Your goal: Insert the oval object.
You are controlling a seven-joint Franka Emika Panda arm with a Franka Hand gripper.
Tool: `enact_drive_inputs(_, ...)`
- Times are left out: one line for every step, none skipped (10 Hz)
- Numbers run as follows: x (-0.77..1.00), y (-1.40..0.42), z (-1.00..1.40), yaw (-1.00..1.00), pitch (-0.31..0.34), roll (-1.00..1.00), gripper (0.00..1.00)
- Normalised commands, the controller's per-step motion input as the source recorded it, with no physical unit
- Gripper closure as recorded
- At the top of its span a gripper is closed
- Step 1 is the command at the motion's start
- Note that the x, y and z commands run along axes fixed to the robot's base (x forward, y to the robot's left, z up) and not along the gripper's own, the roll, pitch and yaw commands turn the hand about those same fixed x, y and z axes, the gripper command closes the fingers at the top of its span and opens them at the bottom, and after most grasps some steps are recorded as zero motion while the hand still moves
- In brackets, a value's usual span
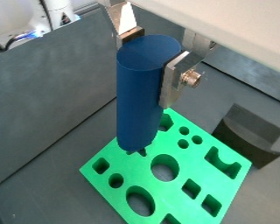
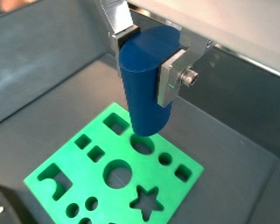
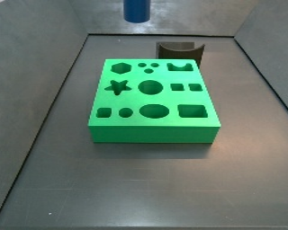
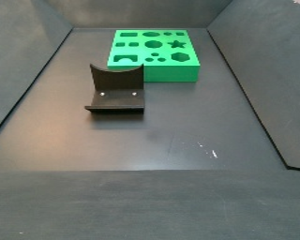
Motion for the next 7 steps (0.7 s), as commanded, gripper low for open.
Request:
enact_drive_inputs(-0.04,-0.06,-0.95,-1.00,-0.121,0.03,1.00)
enact_drive_inputs(0.00,-0.05,-0.93,-1.00,-0.139,0.01,1.00)
enact_drive_inputs(0.00,-0.03,-0.89,-1.00,-0.149,0.00,1.00)
enact_drive_inputs(0.09,0.00,-0.85,-1.00,0.000,0.02,1.00)
enact_drive_inputs(0.27,0.00,-0.71,-0.93,0.000,0.12,1.00)
enact_drive_inputs(0.29,0.00,-0.69,-0.92,0.000,0.12,1.00)
enact_drive_inputs(0.31,0.00,-0.78,-0.84,-0.017,0.07,1.00)
